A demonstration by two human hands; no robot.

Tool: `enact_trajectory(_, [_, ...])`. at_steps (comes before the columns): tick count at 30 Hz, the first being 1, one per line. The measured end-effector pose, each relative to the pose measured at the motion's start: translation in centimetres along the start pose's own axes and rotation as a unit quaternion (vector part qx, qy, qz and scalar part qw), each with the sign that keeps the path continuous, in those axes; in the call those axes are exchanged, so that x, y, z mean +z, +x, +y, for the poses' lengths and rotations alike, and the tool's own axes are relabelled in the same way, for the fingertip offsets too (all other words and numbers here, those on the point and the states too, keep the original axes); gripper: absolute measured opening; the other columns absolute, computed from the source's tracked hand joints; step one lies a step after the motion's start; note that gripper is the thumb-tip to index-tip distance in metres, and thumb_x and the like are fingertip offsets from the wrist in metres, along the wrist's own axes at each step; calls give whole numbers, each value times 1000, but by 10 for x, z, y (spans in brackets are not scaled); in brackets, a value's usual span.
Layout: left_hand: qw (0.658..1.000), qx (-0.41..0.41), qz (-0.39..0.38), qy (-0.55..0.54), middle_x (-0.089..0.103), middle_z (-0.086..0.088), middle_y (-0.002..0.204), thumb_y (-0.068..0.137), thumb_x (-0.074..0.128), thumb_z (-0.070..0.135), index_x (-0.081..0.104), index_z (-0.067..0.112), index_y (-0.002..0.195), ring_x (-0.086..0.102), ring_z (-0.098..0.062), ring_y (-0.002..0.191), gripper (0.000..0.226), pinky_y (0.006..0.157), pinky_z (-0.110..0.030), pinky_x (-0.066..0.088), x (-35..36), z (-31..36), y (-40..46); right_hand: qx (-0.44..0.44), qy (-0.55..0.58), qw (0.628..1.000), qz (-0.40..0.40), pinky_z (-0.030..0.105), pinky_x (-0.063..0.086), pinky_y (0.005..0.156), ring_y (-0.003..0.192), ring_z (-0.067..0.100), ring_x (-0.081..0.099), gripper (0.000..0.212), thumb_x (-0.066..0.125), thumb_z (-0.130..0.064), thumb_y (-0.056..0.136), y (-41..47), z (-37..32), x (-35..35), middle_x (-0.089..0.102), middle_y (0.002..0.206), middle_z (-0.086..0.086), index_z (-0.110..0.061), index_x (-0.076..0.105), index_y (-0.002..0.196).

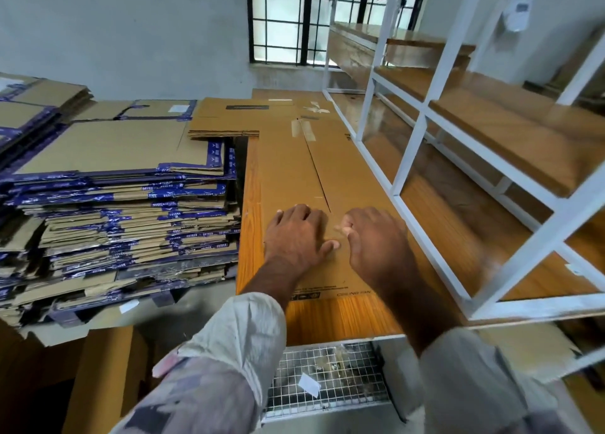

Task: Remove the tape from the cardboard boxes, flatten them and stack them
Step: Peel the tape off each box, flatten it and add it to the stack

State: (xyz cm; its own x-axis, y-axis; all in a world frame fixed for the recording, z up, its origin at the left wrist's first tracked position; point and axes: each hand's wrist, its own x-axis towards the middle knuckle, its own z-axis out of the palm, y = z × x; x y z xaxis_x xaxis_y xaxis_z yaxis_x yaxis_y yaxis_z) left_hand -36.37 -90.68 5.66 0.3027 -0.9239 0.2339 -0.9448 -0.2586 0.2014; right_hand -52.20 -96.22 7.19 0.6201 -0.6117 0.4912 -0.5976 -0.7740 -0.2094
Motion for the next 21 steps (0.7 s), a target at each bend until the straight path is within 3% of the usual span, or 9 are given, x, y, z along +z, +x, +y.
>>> enact_trajectory(2, [1000,15,-2,5,45,-6,145,95,56,57,34,42,141,41,-28,139,53,122,-49,25,1,4,-3,-1,-5,999,37,35,36,79,89,16,52,30,39,-28,96,-25,-4,-2,63,99,-1,-18,64,108])
enact_trajectory(5, [999,28,-15,29,41,-11,145,100,48,51,32,48,140,37,-34,141,43,121,-56,24,3,6,-5,10,-24,999,42,37,43,83,92,19,60,24,46,-24,95,-57,-13,3,66,102,1,-17,66,108])
enact_trajectory(8, [999,29,-20,40,38,-13,147,102,46,50,33,49,139,33,-35,142,40,121,-58,22,3,5,-5,22,-19,998,56,28,27,85,90,16,58,15,58,-16,88,-83,-23,11,63,97,-4,-20,65,101])
enact_trajectory(10, [998,35,-22,45,37,-14,148,103,44,50,32,48,140,30,-36,144,39,121,-58,21,3,5,-7,18,-18,996,85,26,21,82,88,17,57,16,52,-20,88,-94,-23,15,62,92,-4,-19,66,96])
enact_trajectory(15, [997,35,-30,55,32,-15,153,103,42,50,27,49,144,23,-37,148,44,122,-59,18,6,5,-5,17,-45,991,124,33,32,84,95,19,58,16,56,-24,91,-105,-16,23,64,96,-5,-21,69,98])
enact_trajectory(18, [997,51,-54,38,26,-13,158,101,48,51,23,51,152,20,-34,151,57,124,-56,14,1,-7,-4,35,-26,992,121,41,45,83,102,22,60,12,61,-24,93,-115,-15,31,65,106,-3,-23,67,103])
enact_trajectory(21, [996,55,-73,4,25,-12,158,103,39,54,23,50,155,19,-32,151,54,125,-54,9,-4,-17,-4,51,-25,990,128,45,49,85,109,27,61,18,65,-24,92,-126,-17,33,66,117,3,-22,70,108])
